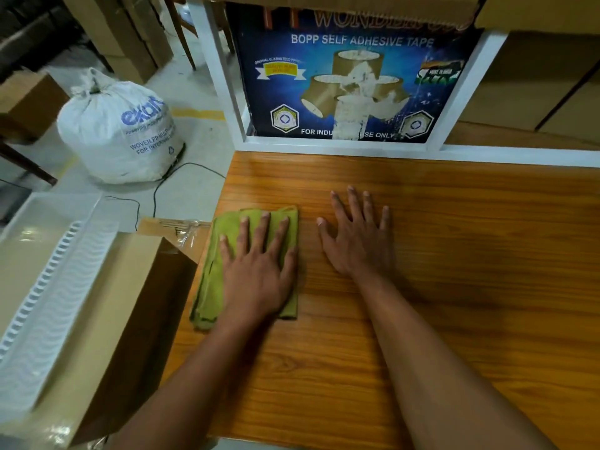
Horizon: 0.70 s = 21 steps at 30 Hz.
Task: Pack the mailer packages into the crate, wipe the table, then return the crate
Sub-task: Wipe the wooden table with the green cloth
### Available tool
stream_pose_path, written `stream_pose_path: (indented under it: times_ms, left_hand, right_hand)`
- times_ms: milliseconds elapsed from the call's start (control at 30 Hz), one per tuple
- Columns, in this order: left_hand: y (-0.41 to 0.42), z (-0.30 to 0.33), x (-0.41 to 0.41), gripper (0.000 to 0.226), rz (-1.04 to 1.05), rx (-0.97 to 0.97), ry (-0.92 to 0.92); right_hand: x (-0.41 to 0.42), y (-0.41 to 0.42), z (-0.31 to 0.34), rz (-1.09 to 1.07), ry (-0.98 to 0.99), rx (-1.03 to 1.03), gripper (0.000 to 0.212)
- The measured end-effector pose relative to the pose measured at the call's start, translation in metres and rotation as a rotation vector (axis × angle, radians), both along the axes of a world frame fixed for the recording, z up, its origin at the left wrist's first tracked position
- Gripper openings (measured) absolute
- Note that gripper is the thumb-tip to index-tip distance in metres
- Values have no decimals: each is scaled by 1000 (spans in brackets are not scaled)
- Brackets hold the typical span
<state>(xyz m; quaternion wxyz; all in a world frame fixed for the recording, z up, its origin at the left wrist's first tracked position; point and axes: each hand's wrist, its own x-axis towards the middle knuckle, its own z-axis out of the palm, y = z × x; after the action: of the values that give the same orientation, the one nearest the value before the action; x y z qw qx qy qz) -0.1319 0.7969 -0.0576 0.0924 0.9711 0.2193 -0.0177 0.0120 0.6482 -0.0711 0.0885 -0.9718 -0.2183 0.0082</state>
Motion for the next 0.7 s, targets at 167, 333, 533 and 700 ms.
stream_pose_path:
  times_ms: [167,333,533,700]
  left_hand:
    - [21,-5,39,67,1,19,7]
    - [65,-3,127,72,20,-24,30]
    - [9,-2,27,65,-38,4,-17]
    - [21,-3,41,66,-37,18,9]
  right_hand:
    - [-1,-1,-2,-7,-4,5,73]
    - [-2,0,-5,5,-12,2,72]
    - [0,0,-2,-2,3,-8,72]
    - [0,1,-1,-3,9,-23,73]
